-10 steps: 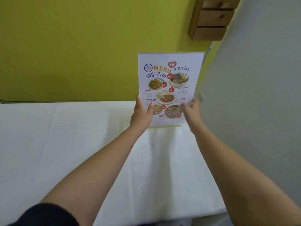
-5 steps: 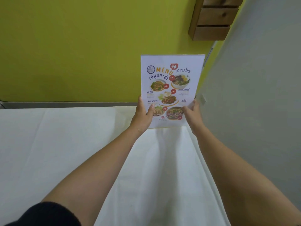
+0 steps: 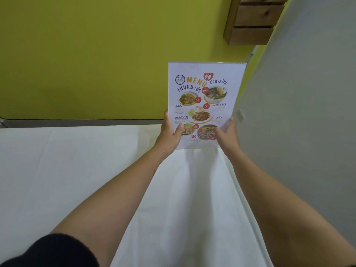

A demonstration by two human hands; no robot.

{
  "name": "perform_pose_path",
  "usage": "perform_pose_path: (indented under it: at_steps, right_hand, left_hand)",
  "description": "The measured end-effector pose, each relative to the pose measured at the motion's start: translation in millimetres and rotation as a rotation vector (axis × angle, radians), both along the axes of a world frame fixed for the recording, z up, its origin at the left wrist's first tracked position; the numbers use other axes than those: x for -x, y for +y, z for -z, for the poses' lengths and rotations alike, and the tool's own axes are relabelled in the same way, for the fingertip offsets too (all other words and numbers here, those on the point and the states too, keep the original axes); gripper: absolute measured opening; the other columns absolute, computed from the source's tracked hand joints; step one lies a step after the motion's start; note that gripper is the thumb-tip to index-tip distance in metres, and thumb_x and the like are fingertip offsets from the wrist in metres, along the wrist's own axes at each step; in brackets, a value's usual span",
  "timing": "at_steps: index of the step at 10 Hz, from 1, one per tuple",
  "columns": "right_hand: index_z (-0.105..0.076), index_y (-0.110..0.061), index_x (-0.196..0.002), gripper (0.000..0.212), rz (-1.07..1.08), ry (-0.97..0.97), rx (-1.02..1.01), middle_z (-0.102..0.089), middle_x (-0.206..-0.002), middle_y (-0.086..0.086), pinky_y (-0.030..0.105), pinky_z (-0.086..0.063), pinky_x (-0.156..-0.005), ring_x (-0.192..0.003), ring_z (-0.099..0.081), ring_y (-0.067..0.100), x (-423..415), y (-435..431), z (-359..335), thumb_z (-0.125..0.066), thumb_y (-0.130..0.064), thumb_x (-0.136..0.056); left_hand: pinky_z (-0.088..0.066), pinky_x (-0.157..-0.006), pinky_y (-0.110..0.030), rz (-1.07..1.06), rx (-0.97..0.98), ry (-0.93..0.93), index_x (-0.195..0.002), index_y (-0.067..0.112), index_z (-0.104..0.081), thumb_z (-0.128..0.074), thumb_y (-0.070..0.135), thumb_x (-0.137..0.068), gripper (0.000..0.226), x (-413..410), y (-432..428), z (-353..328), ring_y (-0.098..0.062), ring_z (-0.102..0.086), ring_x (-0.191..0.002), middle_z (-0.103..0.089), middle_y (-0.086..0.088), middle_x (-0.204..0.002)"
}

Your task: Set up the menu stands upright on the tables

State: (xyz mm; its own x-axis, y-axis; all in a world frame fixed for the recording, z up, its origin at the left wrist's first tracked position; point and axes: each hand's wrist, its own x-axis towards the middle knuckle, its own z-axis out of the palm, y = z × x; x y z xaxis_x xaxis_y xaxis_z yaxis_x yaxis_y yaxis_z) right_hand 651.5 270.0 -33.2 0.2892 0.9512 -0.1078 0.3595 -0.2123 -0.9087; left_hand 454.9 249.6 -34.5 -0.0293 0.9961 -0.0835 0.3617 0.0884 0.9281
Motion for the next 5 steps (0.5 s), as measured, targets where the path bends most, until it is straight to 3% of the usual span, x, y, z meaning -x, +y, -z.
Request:
perform_pose_path:
  at_steps: [2,3,5]
  right_hand:
    - [-0.026,-0.012,-0.149,0.071,-0.012,-0.050,-0.018,-0.055,-0.128,-0.006,0.027,-0.044,-0.087,-0.116,-0.055,0.014,0.3,-0.7,3.2,-0.059,-0.013,-0.087]
    - [-0.025,-0.013,-0.150,0.075,-0.013,-0.129,-0.014,-0.055,-0.138,-0.001,0.035,-0.046,-0.097,-0.126,-0.052,0.020,2.1,-6.2,0.0,-0.059,-0.026,-0.085]
    - [-0.023,-0.015,-0.152,0.073,-0.031,-0.280,-0.052,-0.040,-0.153,0.002,0.038,-0.038,-0.110,-0.139,-0.040,0.023,9.7,-23.2,-8.8,-0.052,-0.034,-0.087]
  left_hand:
    - [-0.034,-0.111,-0.039,-0.037,0.017,0.101,-0.159,0.024,0.003,-0.039,0.042,-0.103,0.072,1.1,-1.7,0.5,-0.022,-0.034,-0.143,-0.023,-0.002,-0.162]
    - [-0.036,-0.109,-0.040,-0.034,0.048,0.168,-0.160,0.023,0.004,-0.036,0.045,-0.103,0.073,5.6,-6.1,-4.0,-0.025,-0.036,-0.143,-0.018,-0.004,-0.164]
    - [-0.022,-0.120,-0.046,-0.008,0.045,0.294,-0.160,0.018,0.006,-0.033,0.047,-0.104,0.074,16.9,-20.8,-12.2,-0.025,-0.015,-0.153,-0.004,-0.005,-0.168]
